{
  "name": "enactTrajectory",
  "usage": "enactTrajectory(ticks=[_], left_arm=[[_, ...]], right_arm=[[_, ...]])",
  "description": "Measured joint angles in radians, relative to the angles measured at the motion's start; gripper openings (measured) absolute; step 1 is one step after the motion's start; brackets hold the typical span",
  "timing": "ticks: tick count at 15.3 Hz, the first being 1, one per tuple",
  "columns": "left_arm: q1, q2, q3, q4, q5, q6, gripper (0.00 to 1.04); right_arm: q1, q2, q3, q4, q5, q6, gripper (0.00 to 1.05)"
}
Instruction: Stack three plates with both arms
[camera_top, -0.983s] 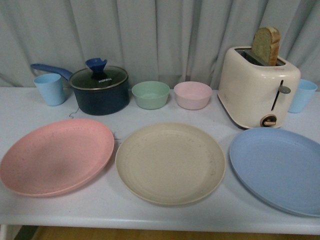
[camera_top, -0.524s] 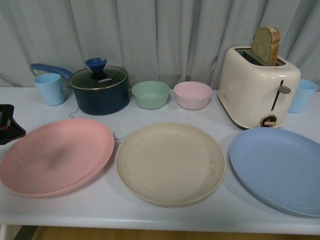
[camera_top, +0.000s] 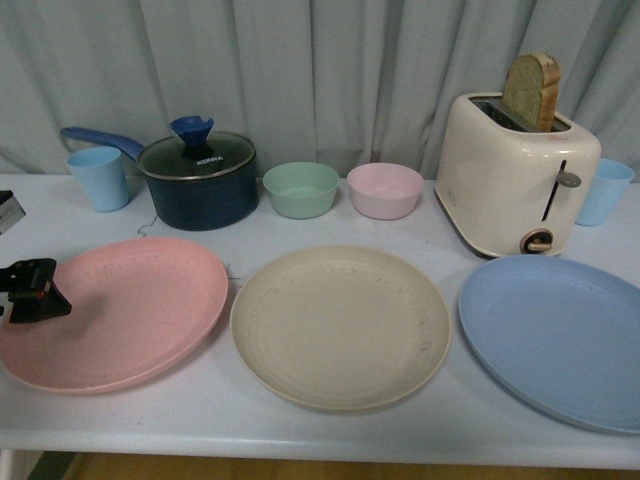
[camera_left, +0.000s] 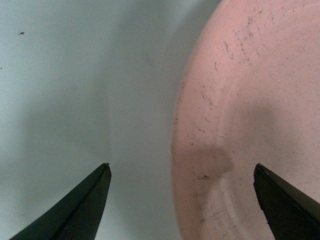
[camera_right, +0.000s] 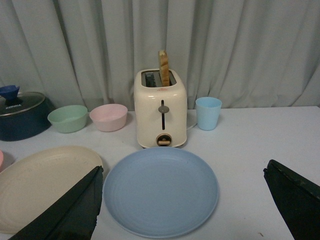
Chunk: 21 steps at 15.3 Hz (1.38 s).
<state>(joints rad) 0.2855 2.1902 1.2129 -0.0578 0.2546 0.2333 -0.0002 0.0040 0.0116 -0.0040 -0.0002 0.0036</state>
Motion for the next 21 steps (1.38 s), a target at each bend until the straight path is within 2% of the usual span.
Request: enactTrajectory(ticks=[3,7,8,10,15,17,18,21], left_arm=[[0.019,0.016,0.021,-0.029,0.052,-0.021,0.58],[0.026,0.019,0.033,-0.033,0.079,-0.055,0.09],[0.029,0.008,0.024,-0.018,0.099,-0.084,0.02],[0.030,-0.046,-0.024,-0.002,0.086,-0.136,0.02],[0.011,-0.307,-0.124,-0.031,-0.015,-0.198,0.02],[-0.075,-0.429,-0.156,-0.044,-0.017,-0.257,0.02],[-0.157,-0.466,-0.163,-0.046,-0.038,-0.294,0.02],[-0.327,-0.440,-0.176,-0.027,-0.138,-0.433,0.02]], right_arm=[[0.000,0.000,0.000,0.000,0.000,0.000,0.98],[0.000,0.000,0.000,0.000,0.000,0.000,0.98],[0.000,0.000,0.000,0.000,0.000,0.000,0.98],[0.000,0.000,0.000,0.000,0.000,0.000,0.98],[0.000,0.000,0.000,0.000,0.000,0.000,0.98],[0.000,0.000,0.000,0.000,0.000,0.000,0.98],[0.000,0.000,0.000,0.000,0.000,0.000,0.98],[0.000,0.000,0.000,0.000,0.000,0.000,0.98]])
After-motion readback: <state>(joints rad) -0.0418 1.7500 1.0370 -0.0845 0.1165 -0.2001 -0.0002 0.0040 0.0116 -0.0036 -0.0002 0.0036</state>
